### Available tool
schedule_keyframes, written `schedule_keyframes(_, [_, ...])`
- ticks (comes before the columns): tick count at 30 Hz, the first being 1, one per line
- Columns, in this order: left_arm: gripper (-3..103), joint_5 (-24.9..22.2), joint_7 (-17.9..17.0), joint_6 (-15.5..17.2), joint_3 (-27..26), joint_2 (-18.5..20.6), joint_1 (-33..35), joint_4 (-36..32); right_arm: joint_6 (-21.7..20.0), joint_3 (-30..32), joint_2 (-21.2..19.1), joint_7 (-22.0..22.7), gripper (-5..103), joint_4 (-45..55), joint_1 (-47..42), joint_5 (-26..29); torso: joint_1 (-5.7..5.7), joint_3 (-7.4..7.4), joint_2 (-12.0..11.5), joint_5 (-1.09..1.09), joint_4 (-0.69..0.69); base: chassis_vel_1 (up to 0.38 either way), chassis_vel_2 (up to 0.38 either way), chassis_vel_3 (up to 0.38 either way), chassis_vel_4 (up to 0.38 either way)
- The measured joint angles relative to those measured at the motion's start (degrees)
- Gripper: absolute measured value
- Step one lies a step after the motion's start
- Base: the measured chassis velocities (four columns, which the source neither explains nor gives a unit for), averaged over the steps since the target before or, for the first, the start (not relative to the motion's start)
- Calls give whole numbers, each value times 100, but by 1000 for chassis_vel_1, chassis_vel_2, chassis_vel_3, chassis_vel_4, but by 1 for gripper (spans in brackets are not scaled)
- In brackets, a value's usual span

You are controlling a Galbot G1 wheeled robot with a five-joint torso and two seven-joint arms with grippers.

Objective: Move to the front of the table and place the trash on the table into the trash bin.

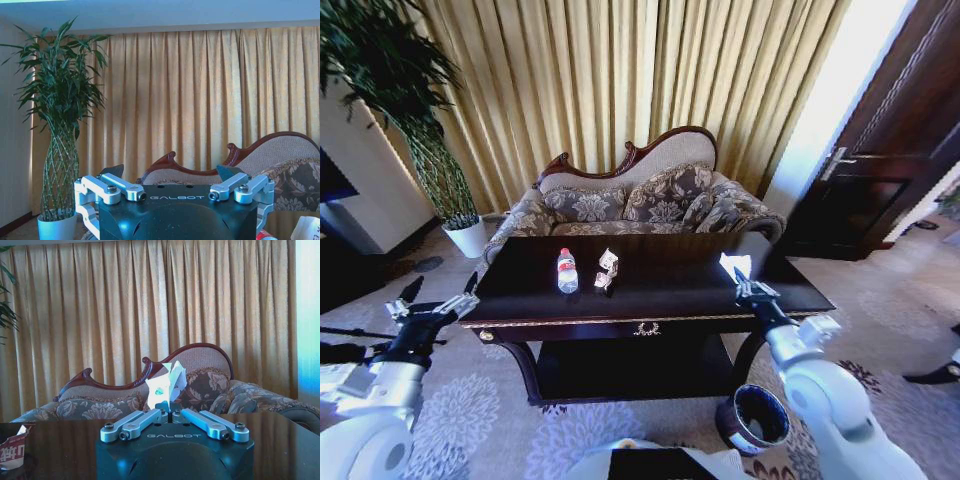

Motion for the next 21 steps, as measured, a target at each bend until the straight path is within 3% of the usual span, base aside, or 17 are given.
schedule_keyframes(21, [100,-17,20,-1,-2,39,5,12,126,211,150,-26,0,288,-471,-54,0,1,0,0,-1,2,-1,-1,2])
